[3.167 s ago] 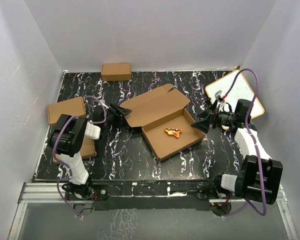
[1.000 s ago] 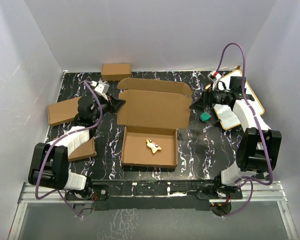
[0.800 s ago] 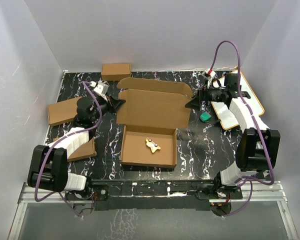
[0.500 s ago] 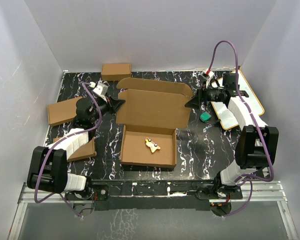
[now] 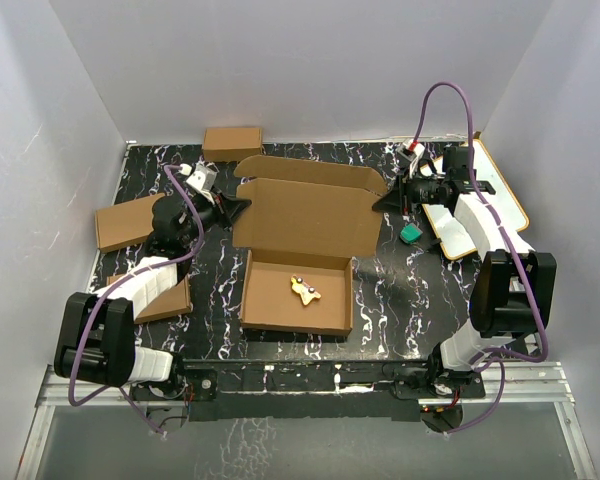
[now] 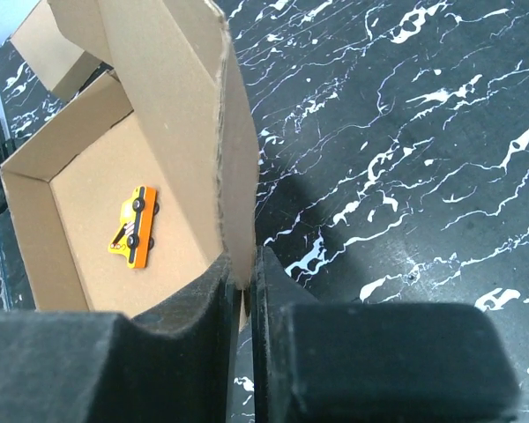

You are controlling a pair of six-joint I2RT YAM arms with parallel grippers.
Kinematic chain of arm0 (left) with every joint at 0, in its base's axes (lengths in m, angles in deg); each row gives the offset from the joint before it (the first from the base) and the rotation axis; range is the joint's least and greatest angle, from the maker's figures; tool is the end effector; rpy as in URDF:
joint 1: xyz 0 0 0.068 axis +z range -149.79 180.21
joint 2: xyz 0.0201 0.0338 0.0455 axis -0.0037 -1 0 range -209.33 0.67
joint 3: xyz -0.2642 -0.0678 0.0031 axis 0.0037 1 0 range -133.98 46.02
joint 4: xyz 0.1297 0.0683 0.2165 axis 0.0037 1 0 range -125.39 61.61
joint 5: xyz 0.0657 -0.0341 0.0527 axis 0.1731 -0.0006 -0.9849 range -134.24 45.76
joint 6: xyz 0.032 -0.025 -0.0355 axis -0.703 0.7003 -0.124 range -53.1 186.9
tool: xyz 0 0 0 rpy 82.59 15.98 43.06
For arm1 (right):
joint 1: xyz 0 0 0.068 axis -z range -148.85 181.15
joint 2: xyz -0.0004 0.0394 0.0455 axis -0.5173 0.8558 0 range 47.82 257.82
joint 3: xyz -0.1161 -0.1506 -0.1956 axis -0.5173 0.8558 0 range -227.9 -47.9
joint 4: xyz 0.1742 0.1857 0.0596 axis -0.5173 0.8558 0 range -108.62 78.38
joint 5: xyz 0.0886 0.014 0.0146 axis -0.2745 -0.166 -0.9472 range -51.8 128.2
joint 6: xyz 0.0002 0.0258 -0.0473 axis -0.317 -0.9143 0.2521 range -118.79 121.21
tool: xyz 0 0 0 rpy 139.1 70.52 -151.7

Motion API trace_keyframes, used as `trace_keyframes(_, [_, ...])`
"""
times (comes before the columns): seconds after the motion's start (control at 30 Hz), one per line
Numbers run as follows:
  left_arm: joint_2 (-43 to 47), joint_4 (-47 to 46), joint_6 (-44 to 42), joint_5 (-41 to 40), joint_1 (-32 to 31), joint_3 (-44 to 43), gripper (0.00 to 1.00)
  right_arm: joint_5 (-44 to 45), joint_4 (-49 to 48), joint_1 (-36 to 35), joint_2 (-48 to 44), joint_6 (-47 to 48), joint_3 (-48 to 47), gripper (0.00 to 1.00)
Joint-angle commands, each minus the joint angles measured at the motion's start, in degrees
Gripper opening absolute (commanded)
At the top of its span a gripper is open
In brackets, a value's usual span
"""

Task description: Fold the paper box

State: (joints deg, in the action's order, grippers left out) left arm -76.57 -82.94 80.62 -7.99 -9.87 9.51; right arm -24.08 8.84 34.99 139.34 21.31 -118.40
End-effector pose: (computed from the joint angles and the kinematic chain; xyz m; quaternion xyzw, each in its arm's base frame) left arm 0.2803 -0.0712 0.2688 0.2126 0.6379 -0.3486 0.6530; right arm 0.3387 0.0089 0.2776 -0.2946 0.7664 0.4102 0.3970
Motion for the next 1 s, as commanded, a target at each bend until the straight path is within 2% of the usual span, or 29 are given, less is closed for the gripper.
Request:
trace_keyframes(0.0, [2.5,0.1,-0.6,0.8,0.2,-0.7,0.0,-0.9,-1.9,-0.1,-1.6,2.6,-2.4,0.1])
trace_keyframes(0.03, [2.8,2.1,-0.9,0.2,0.2,-1.1,0.01,-0.8,-1.8,-0.1,-2.0,3.2,-2.4,0.09])
trace_keyframes(0.1, [3.3,5.5,-1.1,-0.5,0.2,-2.1,0.25,-0.9,-1.8,-0.1,-2.7,4.7,-2.2,0.08])
trace_keyframes(0.13, [3.6,6.5,-1.0,-0.2,0.3,-2.3,0.31,-1.0,-1.8,-0.1,-3.1,5.5,-2.1,0.08])
trace_keyframes(0.3, [3.5,9.6,1.8,4.6,1.6,-4.3,0.52,-1.5,-0.8,-0.1,-3.8,8.6,-2.3,0.08])
trace_keyframes(0.4, [2.2,11.0,5.2,8.2,3.5,-6.2,0.59,-1.2,0.5,-0.1,-4.1,10.9,-2.8,0.08])
trace_keyframes(0.57, [-1.7,13.4,9.0,13.0,6.2,-10.5,0.61,-1.5,2.4,-0.1,-4.2,14.2,-4.3,0.08])
trace_keyframes(0.73, [-6.3,15.2,11.1,15.8,6.4,-14.4,0.59,-1.8,5.2,-0.1,-2.9,16.4,-6.8,0.08])
trace_keyframes(0.87, [-8.6,15.9,11.9,17.2,6.4,-16.3,0.5,-1.8,6.3,-0.1,-2.1,17.1,-8.2,0.08])
trace_keyframes(0.97, [-9.8,17.3,11.8,18.0,6.4,-17.8,0.35,-1.6,7.1,-0.1,-1.6,17.6,-9.2,0.08])
